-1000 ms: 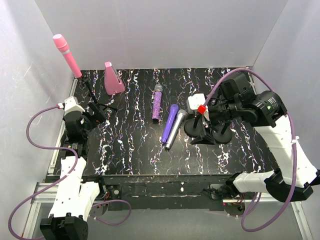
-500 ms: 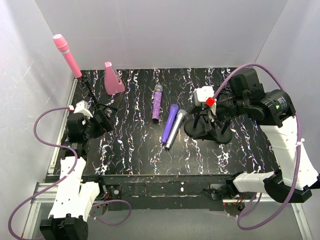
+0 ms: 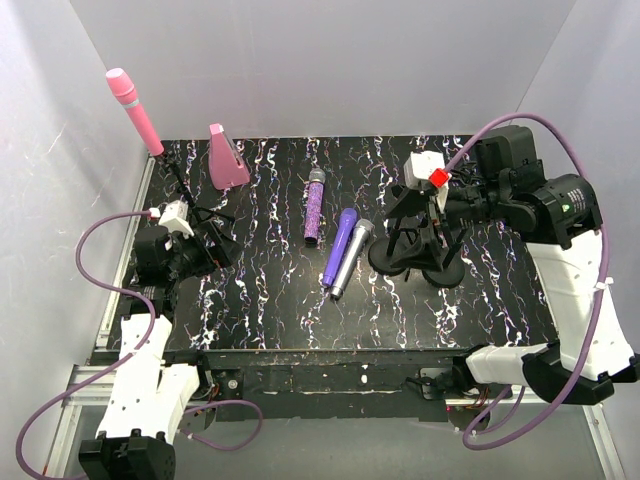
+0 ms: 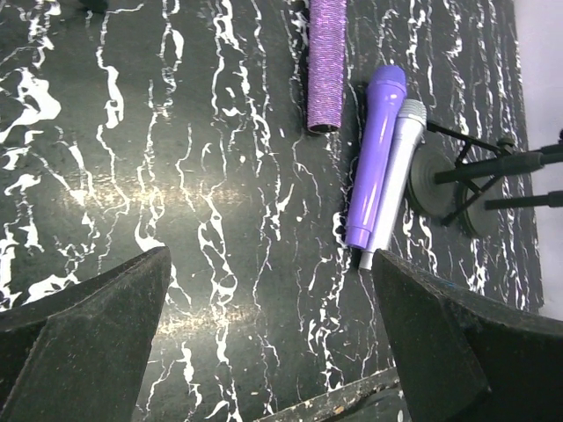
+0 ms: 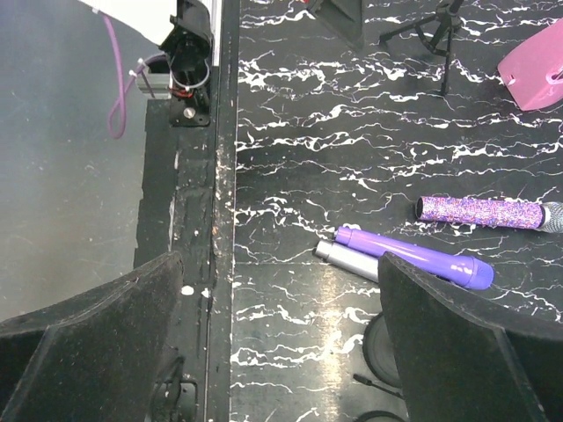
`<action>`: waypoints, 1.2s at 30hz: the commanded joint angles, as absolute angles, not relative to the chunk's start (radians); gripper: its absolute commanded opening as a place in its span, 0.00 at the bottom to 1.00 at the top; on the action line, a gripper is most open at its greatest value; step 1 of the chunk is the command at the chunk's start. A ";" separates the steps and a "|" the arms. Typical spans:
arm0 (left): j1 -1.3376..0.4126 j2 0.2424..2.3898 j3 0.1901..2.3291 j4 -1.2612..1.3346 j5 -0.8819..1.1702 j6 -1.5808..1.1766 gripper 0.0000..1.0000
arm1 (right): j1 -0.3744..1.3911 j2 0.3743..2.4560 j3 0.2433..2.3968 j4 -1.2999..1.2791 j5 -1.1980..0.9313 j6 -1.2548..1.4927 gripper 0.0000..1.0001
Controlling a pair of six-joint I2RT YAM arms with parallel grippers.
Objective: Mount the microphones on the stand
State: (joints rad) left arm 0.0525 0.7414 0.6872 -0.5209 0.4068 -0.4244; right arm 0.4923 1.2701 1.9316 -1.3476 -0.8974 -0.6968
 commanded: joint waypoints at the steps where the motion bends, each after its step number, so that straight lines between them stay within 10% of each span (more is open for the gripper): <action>1: 0.038 0.732 0.684 -0.485 0.486 -0.416 0.98 | 0.459 1.281 1.973 -1.358 -0.968 -0.631 0.98; 23: 0.015 0.753 0.664 -0.419 0.621 -0.434 0.98 | 0.367 1.324 1.980 -1.040 -0.704 -0.147 0.93; 36: -0.147 0.779 0.660 -0.402 0.630 -0.445 0.98 | 0.367 1.301 1.977 -1.229 -0.727 -0.457 0.97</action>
State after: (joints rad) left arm -0.0864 0.7723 0.6655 -0.4290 0.6128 -0.4427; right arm 0.3683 1.3273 1.9484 -1.1400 -0.7101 -0.2947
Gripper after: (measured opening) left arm 0.981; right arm 0.960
